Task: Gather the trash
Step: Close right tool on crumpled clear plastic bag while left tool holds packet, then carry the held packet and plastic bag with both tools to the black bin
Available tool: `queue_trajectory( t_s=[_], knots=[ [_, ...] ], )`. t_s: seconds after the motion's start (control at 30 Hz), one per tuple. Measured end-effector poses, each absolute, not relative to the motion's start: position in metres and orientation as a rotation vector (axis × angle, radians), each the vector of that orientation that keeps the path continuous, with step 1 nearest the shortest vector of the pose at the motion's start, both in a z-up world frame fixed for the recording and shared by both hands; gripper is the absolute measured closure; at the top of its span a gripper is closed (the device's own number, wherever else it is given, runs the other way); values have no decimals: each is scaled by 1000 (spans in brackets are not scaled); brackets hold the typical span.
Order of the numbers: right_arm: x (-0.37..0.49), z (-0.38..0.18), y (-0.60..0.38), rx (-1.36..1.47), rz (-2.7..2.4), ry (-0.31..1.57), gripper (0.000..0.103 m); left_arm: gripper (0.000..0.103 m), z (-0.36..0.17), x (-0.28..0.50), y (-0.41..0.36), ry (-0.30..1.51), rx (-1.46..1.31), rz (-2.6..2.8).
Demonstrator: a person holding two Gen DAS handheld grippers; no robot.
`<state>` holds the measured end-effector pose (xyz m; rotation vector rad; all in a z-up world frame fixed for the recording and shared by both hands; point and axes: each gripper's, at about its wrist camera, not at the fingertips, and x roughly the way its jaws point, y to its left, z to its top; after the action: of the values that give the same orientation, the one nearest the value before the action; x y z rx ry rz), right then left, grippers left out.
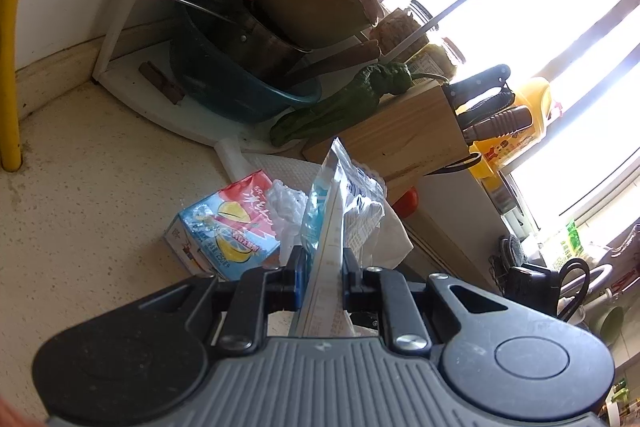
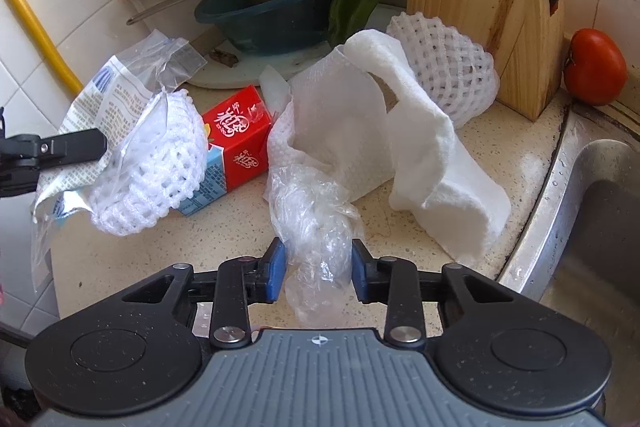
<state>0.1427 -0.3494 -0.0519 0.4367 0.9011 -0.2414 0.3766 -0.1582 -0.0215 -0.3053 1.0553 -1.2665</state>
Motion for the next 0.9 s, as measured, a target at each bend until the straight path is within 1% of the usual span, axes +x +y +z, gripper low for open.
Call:
queue_trajectory(
  t_s=[0.2,0.63,0.67,0.73,0.8,0.9],
  knots=[
    [136,-42,-351,451,-241,858,62,91,-21,375,-156,1052,-310,-1264],
    [132,-41,-356,424,-265,858,62,91,-19,372,-148,1036,-326,-1257],
    [134,-43,-355,417,-258,869,59,91,-19,372,-148,1035,-325,-1255],
    [137,-48,-354,405,-266,879,58,91,-18,373,-146,1031,-332,-1252],
    [142,-53,-354,407,-259,899,62,91,-17,376,-142,1022,-343,-1243],
    [147,-51,-352,395,-258,893,65,91,-13,379,-136,1005,-352,-1223]
  ],
)
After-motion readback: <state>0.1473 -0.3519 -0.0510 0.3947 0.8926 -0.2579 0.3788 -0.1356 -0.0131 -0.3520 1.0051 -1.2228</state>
